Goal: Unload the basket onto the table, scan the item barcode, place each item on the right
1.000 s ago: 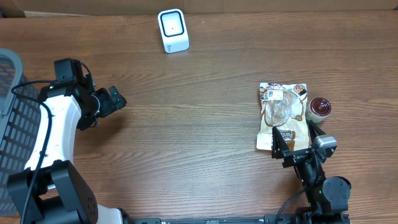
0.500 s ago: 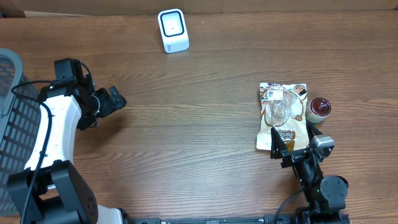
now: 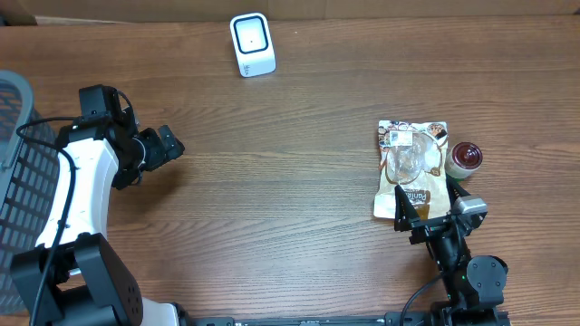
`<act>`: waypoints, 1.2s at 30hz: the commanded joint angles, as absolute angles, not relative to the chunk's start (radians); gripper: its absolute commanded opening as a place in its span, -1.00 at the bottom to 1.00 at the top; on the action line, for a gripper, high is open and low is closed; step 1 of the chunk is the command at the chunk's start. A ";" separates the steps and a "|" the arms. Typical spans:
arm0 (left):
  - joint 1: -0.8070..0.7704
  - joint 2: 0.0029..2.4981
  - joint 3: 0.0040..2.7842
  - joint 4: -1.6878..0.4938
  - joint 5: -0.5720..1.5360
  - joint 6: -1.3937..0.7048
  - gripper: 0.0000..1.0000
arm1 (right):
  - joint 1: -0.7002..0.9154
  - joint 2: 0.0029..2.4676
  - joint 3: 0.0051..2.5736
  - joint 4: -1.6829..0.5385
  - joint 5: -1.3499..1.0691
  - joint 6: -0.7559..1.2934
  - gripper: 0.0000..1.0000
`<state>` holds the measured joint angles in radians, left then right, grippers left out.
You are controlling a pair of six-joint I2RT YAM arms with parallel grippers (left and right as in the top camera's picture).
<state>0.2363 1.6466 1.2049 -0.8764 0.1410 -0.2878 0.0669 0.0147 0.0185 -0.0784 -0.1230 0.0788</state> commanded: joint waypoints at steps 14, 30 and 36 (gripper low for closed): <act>0.163 1.374 1.205 -0.878 0.123 -0.284 0.99 | 0.073 0.003 0.008 -0.072 -0.120 0.086 1.00; 0.136 0.645 0.632 -0.480 0.048 -0.168 0.99 | 0.073 0.003 0.008 -0.072 -0.120 0.086 1.00; 0.136 0.405 0.313 -0.054 0.101 -0.073 0.99 | 0.073 0.003 0.008 -0.072 -0.120 0.086 1.00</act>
<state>0.1375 0.4694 0.4072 -0.1177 0.0738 -0.1520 0.0673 0.0147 0.0185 -0.0788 -0.1234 0.0788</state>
